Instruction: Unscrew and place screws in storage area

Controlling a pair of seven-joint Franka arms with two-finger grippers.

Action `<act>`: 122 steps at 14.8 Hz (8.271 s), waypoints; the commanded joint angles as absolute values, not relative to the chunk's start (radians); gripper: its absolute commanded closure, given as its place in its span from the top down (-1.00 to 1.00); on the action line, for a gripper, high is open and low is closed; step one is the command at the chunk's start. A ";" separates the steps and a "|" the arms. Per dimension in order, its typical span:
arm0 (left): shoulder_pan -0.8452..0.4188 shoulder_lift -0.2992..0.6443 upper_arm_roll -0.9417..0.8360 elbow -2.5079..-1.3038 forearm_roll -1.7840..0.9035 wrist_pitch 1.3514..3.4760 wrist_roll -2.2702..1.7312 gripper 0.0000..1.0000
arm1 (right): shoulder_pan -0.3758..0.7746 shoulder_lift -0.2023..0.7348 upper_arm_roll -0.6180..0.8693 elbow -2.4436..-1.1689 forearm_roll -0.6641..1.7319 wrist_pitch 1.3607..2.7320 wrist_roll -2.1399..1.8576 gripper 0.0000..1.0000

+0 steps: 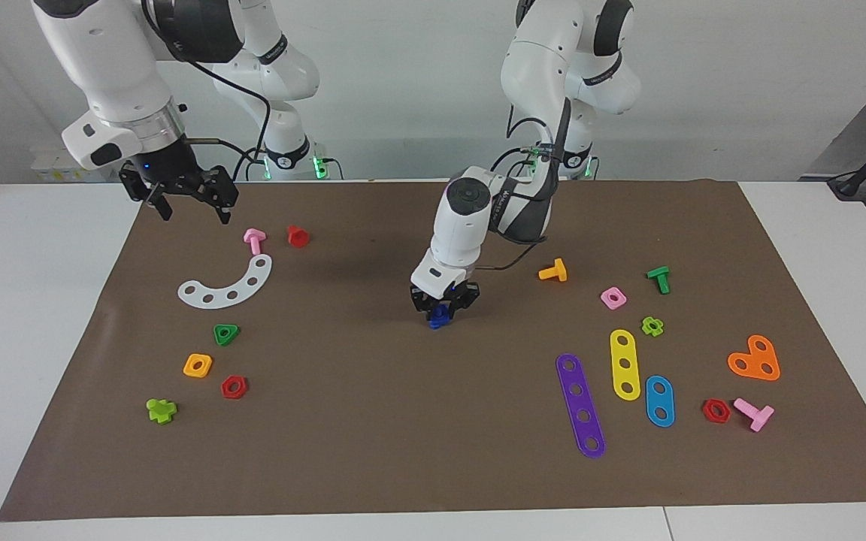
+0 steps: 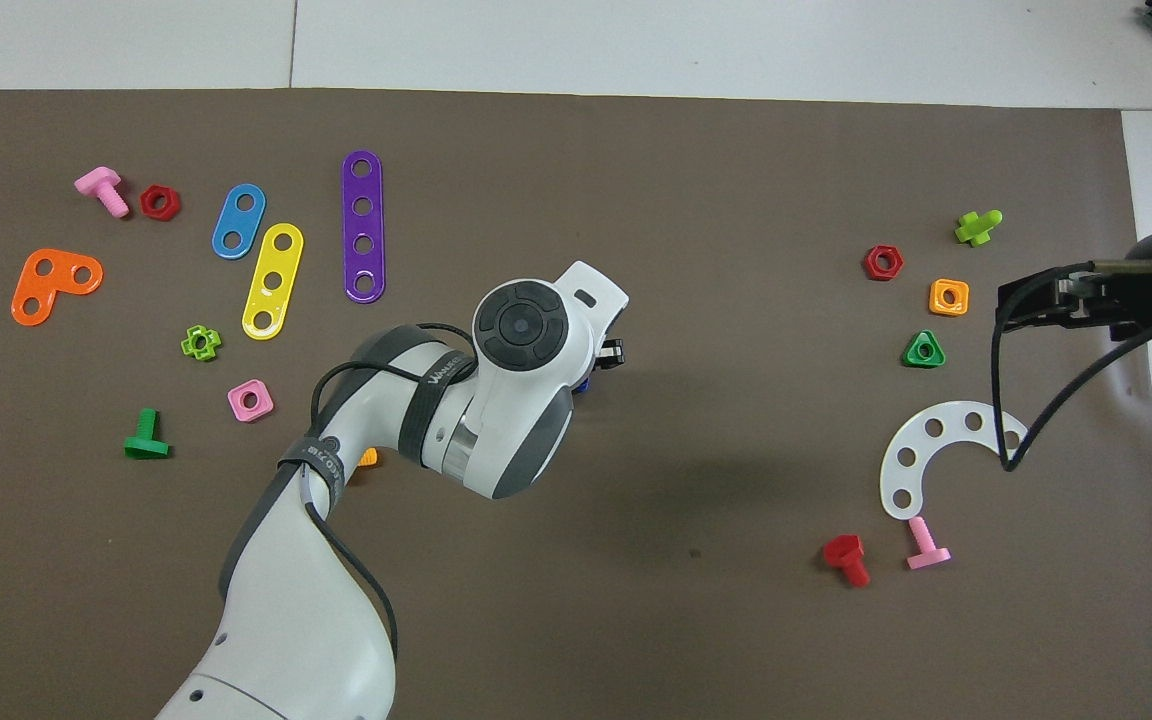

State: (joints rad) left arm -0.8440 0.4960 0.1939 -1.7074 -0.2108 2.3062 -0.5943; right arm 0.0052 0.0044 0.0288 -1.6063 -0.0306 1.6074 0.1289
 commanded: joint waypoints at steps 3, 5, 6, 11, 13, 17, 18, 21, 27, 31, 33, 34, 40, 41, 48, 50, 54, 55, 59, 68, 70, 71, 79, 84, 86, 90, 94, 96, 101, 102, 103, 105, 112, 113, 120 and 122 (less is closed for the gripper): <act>-0.760 0.541 0.201 -1.463 -0.202 2.019 -0.588 -0.81 | 0.000 -0.014 0.037 -1.621 -0.031 1.598 0.138 1.00; -0.710 0.560 0.199 -1.396 -0.224 1.951 -0.580 -0.89 | 0.005 -0.014 0.037 -1.621 -0.031 1.605 0.144 1.00; -0.684 0.560 0.199 -1.397 -0.225 1.947 -0.560 -0.95 | 0.006 -0.014 0.038 -1.623 -0.031 1.611 0.149 1.00; -0.549 0.548 0.202 -1.442 -0.270 1.866 -0.242 -1.00 | 0.056 -0.029 0.043 -1.723 -0.029 1.753 0.166 0.97; -0.523 0.534 0.212 -1.495 -0.255 1.848 -0.140 -1.00 | 0.128 0.014 0.043 -1.723 -0.031 1.810 0.294 0.95; -0.509 0.474 0.236 -1.652 -0.169 1.865 0.036 -1.00 | 0.299 0.150 0.043 -1.715 -0.035 1.978 0.500 0.95; -0.497 0.462 0.244 -1.681 -0.155 1.864 0.078 -1.00 | 0.342 0.187 0.043 -1.709 -0.047 2.021 0.559 0.95; -0.491 0.445 0.245 -1.724 -0.095 1.864 0.104 -0.92 | 0.426 0.271 0.041 -1.695 -0.064 2.109 0.649 0.90; -0.474 0.439 0.253 -1.736 -0.078 1.868 0.149 1.00 | 0.518 0.432 0.041 -1.607 -0.092 2.184 0.710 0.77; -0.442 0.437 0.259 -1.678 -0.078 1.815 0.164 1.00 | 0.555 0.541 0.041 -1.539 -0.138 2.195 0.722 0.64; -0.391 0.419 0.259 -1.640 -0.078 1.748 0.193 1.00 | 0.555 0.548 0.041 -1.542 -0.158 2.233 0.723 0.52; -0.364 0.396 0.259 -1.635 -0.080 1.720 0.219 1.00 | 0.563 0.549 0.041 -1.549 -0.160 2.238 0.724 0.45; -0.226 0.250 0.276 -1.628 -0.011 1.523 0.298 1.00 | 0.591 0.552 0.041 -1.588 -0.170 2.241 0.724 0.24; -0.225 0.227 0.276 -1.626 0.038 1.497 0.298 1.00 | 0.591 0.552 0.041 -1.595 -0.172 2.241 0.721 0.22; -0.175 0.193 0.288 -1.445 0.106 1.305 0.299 1.00 | 0.604 0.545 0.041 -1.623 -0.175 2.244 0.721 -0.05; -0.164 0.161 0.296 -1.439 0.081 1.299 0.296 1.00 | 0.603 0.545 0.041 -1.623 -0.175 2.244 0.721 -0.39; -0.137 0.146 0.301 -1.372 0.011 1.290 0.261 1.00 | 0.591 0.520 0.038 -1.623 -0.179 2.243 0.726 -1.00; -0.138 0.147 0.299 -1.361 0.006 1.299 0.220 1.00 | 0.574 0.494 0.037 -1.635 -0.179 2.235 0.724 -1.00; -0.141 0.144 0.285 -1.348 -0.066 1.396 0.107 1.00 | 0.454 0.301 0.037 -1.883 -0.179 2.298 0.701 -1.00; -0.213 0.080 0.284 -1.460 -0.058 1.558 0.155 1.00 | 0.207 0.158 0.040 -2.095 -0.163 2.393 0.522 -1.00; -0.219 0.074 0.284 -1.473 -0.058 1.566 0.163 1.00 | 0.138 0.163 0.041 -2.097 -0.147 2.393 0.419 -1.00; -0.219 0.074 0.282 -1.471 -0.058 1.566 0.163 1.00 | 0.117 0.167 0.041 -2.097 -0.120 2.393 0.372 -1.00; -0.247 0.084 0.285 -1.459 -0.060 1.608 0.144 1.00 | 0.049 0.232 0.040 -2.094 -0.043 2.450 0.258 -1.00; -0.252 0.084 0.288 -1.457 -0.063 1.585 0.095 1.00 | 0.049 0.229 0.040 -2.077 -0.043 2.447 0.271 0.96; -0.232 0.089 0.266 -1.428 -0.069 1.560 0.048 1.00 | 0.051 0.210 0.035 -2.046 -0.043 2.421 0.272 0.97; -0.048 0.083 0.028 -1.434 -0.055 1.549 0.026 1.00 | 0.034 0.135 0.031 -1.922 -0.043 2.248 0.272 0.99; -0.015 0.040 -0.018 -1.520 -0.031 1.555 0.009 1.00 | 0.020 0.014 0.032 -1.873 -0.043 2.103 0.258 1.00; -0.009 0.025 -0.032 -1.552 -0.017 1.559 0.011 1.00 | 0.018 -0.008 0.035 -1.795 -0.043 1.972 0.255 1.00; -0.020 0.012 -0.034 -1.572 -0.015 1.557 0.011 1.00 | 0.017 0.005 0.035 -1.611 0.014 1.725 0.253 1.00; -0.020 0.012 -0.034 -1.572 -0.015 1.555 0.009 1.00 | 0.015 0.005 0.034 -1.594 0.014 1.698 0.252 1.00; -0.021 0.014 -0.034 -1.569 -0.009 1.552 0.005 1.00 | 0.015 0.006 0.034 -1.576 0.012 1.666 0.252 1.00; -0.023 0.012 -0.035 -1.569 0.014 1.554 -0.034 1.00 | 0.015 0.005 0.031 -1.565 0.008 1.626 0.250 1.00; -0.009 0.014 -0.032 -1.569 0.015 1.562 -0.018 1.00 | 0.020 -0.006 0.031 -1.574 -0.003 1.575 0.252 1.00; -0.008 0.015 -0.026 -1.566 0.015 1.565 -0.020 1.00 | 0.018 -0.006 0.031 -1.575 -0.003 1.575 0.252 1.00; -0.011 -0.002 -0.025 -1.595 0.005 1.548 -0.026 1.00 | 0.023 -0.017 0.031 -1.597 -0.006 1.585 0.255 1.00; -0.012 -0.002 -0.025 -1.592 0.005 1.545 -0.032 1.00 | 0.023 -0.021 0.031 -1.603 -0.008 1.585 0.252 1.00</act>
State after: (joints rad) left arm -0.0166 0.0339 -0.0186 -1.5589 -0.0038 1.5529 -0.0164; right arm 0.0331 -0.0160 0.0265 -1.5968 -0.0142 1.5930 0.2832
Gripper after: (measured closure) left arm 0.000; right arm 0.000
